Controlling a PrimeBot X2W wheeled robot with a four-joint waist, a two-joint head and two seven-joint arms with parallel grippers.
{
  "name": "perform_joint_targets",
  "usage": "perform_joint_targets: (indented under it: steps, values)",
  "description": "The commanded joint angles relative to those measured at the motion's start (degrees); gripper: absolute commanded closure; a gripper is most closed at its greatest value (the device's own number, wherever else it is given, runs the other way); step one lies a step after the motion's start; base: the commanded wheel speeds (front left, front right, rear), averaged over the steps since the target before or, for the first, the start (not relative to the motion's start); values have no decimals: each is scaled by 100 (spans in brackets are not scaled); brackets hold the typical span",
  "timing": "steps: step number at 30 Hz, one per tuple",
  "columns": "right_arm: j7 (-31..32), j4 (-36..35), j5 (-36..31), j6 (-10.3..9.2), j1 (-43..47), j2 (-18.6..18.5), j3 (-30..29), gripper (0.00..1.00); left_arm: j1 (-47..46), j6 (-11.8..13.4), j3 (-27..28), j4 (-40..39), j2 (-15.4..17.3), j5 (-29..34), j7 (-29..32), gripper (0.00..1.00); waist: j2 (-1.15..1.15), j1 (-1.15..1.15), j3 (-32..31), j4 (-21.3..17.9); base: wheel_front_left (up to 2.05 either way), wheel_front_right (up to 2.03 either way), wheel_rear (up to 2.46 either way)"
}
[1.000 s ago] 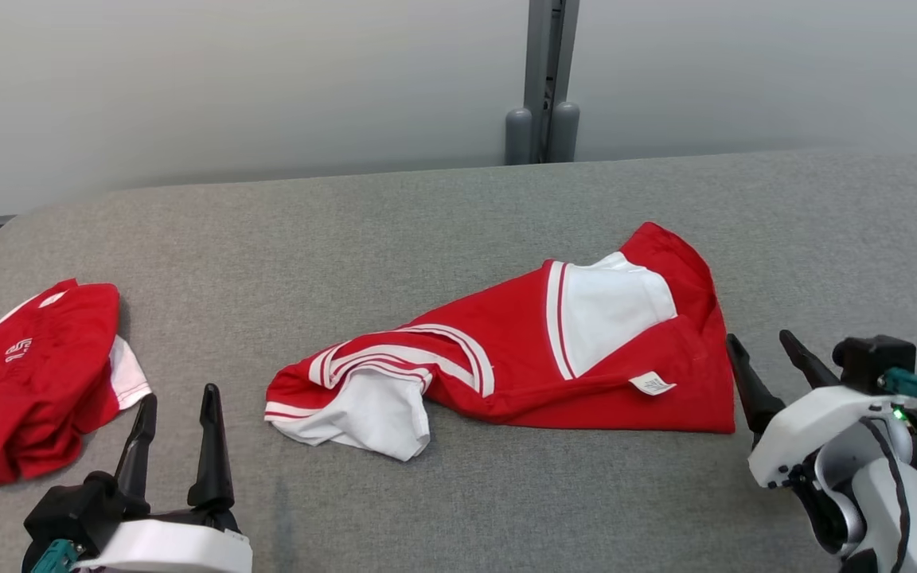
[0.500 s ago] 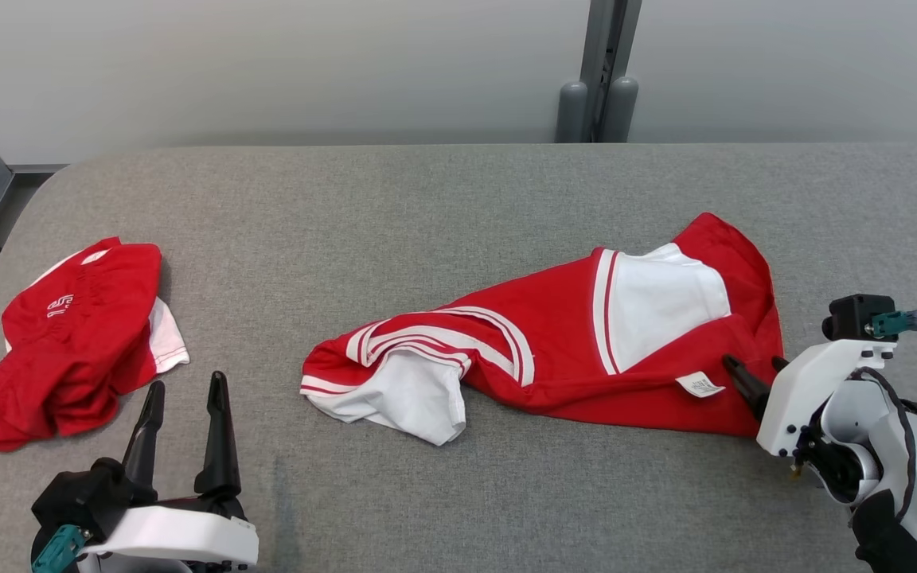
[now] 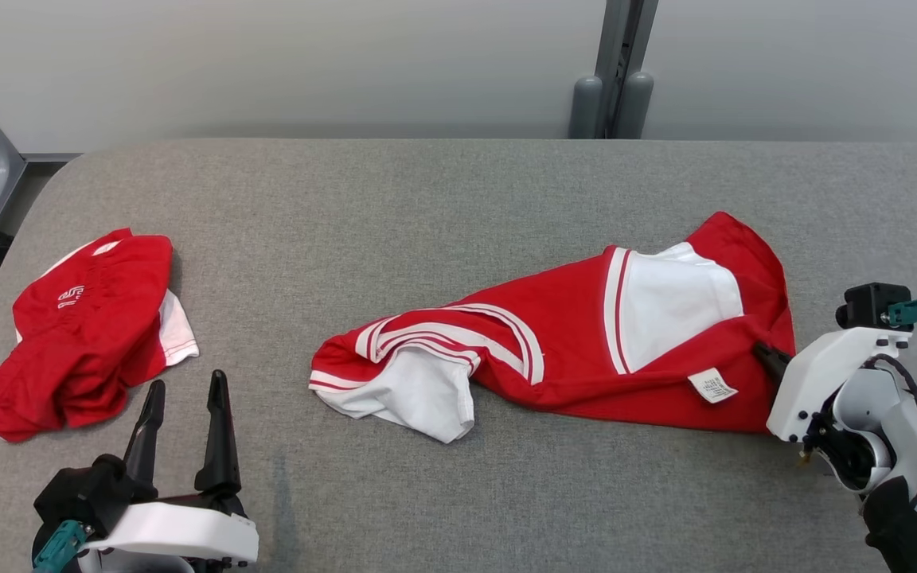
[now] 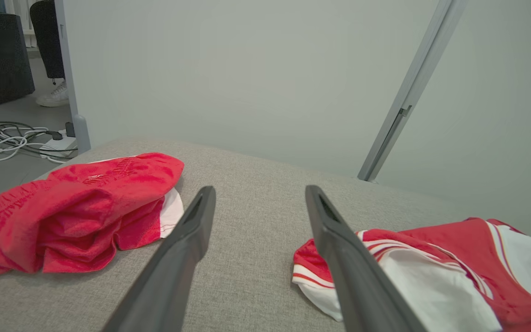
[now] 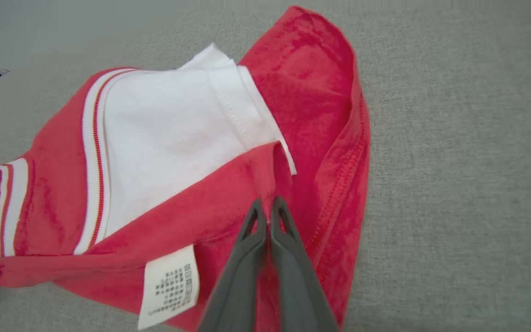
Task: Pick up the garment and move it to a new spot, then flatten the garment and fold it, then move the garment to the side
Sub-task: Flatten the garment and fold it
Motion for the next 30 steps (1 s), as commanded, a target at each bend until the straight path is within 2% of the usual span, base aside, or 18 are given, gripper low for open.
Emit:
perform_joint_targets:
  steps: [1,6,11,16,22,30]
  values:
    - [-70,-16,44,1,45,-61,8,100,-54,-17,30,11,9,43,-11,0,0,0,-22,-15,0,0,0]
    - [-280,-268,233,1,199,-126,44,100,17,-37,37,77,-3,32,-11,0,0,0,-162,-106,0,0,0]
    - [-234,-959,626,1,669,-286,173,100,121,-42,73,138,23,0,-11,0,0,0,-325,-244,0,0,0]
    - [33,-1868,1029,1,1355,-642,246,100,231,-47,89,173,66,-34,-4,0,0,0,-469,-410,0,0,0]
    - [506,-2714,1311,1,2094,-993,28,100,269,-4,82,139,114,-42,34,0,0,0,-522,-579,0,0,0]
    - [1024,-2923,1193,1,2739,-1126,-352,100,274,-29,0,190,99,-113,120,0,0,0,-506,-643,0,0,0]
